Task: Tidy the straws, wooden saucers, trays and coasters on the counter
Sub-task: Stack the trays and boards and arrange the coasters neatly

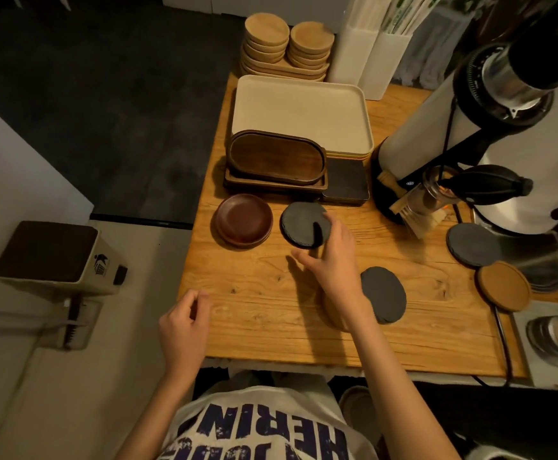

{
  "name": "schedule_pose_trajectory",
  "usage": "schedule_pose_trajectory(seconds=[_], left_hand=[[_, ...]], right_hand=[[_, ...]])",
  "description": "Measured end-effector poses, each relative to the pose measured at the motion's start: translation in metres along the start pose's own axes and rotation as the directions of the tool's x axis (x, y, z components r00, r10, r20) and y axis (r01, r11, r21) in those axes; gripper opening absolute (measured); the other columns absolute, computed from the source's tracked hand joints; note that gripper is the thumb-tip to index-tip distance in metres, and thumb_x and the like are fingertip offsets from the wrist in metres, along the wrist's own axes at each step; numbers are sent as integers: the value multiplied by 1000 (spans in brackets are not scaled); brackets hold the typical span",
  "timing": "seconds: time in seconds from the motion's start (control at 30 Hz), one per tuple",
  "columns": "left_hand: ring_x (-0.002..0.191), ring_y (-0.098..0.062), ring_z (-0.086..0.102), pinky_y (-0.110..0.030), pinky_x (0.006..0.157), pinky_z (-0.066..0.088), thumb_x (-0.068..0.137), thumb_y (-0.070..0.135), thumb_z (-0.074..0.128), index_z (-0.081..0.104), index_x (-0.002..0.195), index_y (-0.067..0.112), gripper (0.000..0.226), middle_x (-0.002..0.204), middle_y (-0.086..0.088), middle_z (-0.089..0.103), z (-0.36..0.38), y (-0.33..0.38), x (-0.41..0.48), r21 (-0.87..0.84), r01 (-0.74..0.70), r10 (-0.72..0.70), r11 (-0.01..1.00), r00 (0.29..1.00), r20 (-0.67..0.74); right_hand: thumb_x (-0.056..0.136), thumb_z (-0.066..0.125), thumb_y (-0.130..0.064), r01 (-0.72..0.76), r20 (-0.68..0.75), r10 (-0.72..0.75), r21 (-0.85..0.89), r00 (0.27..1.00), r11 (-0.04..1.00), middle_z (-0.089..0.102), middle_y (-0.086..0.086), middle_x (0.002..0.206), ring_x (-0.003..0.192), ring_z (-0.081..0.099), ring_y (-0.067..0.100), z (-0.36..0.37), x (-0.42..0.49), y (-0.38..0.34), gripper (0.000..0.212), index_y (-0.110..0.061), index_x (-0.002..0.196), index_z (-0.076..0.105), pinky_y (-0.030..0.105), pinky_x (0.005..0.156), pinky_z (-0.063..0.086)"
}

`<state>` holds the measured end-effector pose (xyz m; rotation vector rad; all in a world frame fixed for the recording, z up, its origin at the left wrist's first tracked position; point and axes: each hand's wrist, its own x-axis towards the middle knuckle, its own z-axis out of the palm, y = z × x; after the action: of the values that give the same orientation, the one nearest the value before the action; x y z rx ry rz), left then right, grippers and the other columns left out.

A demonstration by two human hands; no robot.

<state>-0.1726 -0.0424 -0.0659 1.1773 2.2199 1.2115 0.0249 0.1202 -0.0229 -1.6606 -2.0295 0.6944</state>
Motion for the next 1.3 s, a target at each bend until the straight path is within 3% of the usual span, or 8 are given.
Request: schedule_pose_trajectory(seconds=[0.13, 0.37, 0.47, 0.6, 0.77, 1.03, 1.2, 1.3], left_hand=[[41, -28, 52, -42, 38, 43, 95, 15, 54, 62, 71, 10, 26, 48, -6, 54, 0, -3, 1, -13, 10, -10, 1000, 1000, 10], [39, -15, 46, -25, 38, 31, 93, 8, 59, 63, 70, 12, 24, 47, 1, 52, 1, 0, 0, 86, -43, 42, 995, 999, 5], [38, -6, 35, -19, 41, 21, 90, 3, 62, 61, 64, 10, 27, 43, 4, 43, 4, 3, 0, 153, -57, 59, 987, 998, -9], [37, -9, 31, -19, 42, 19, 92, 9, 59, 56, 58, 7, 34, 42, 4, 39, 5, 4, 0, 167, -87, 94, 982, 995, -38], [35, -12, 32, -19, 41, 20, 91, 20, 52, 57, 58, 8, 36, 41, 2, 41, 3, 5, 0, 151, -105, 112, 983, 993, -41], [35, -6, 31, -16, 41, 19, 87, 1, 66, 61, 61, 10, 28, 41, 7, 39, 4, 4, 0, 198, -83, 83, 977, 997, 6], [41, -15, 56, -33, 38, 45, 93, 12, 58, 63, 68, 14, 26, 49, 1, 59, 1, 4, 5, 80, -6, 2, 997, 999, 53], [48, -4, 60, -17, 40, 44, 95, 15, 55, 62, 70, 22, 28, 53, 11, 60, -3, 14, 4, -51, 72, -68, 996, 994, 83]], right_hand=[[79, 78, -45, -91, -26, 90, -52, 996, 994, 42, 0, 149, 139, 34, 19, -35, -28, 27, 86, -24, 149, 31, 35, 110, 33], [73, 83, -44, -368, 74, 369, -21, 927, 930, 41, 12, 150, 137, 38, 32, -72, -63, 70, 99, -17, 151, 28, 54, 111, 35], [74, 85, -38, -348, 51, 353, -88, 934, 933, 43, 14, 147, 135, 38, 33, -64, -72, 72, 97, -14, 150, 30, 49, 111, 34], [70, 87, -38, -373, -10, 374, -89, 927, 924, 41, 14, 147, 135, 34, 34, -60, -74, 72, 100, -17, 150, 31, 46, 108, 32], [63, 89, -46, -468, 68, 479, -130, 875, 874, 32, 16, 145, 133, 27, 36, -66, -63, 75, 107, -14, 147, 32, 46, 107, 33], [61, 88, -52, -493, 113, 510, -146, 853, 858, 28, 17, 143, 133, 23, 35, -69, -59, 78, 111, -13, 148, 31, 45, 109, 32], [61, 88, -54, -489, 110, 495, -82, 862, 869, 31, 15, 141, 133, 24, 34, -70, -63, 75, 108, -16, 146, 34, 45, 106, 34], [60, 87, -55, -480, 127, 479, -18, 869, 877, 32, 12, 141, 135, 22, 31, -73, -71, 67, 108, -19, 147, 34, 44, 106, 34]])
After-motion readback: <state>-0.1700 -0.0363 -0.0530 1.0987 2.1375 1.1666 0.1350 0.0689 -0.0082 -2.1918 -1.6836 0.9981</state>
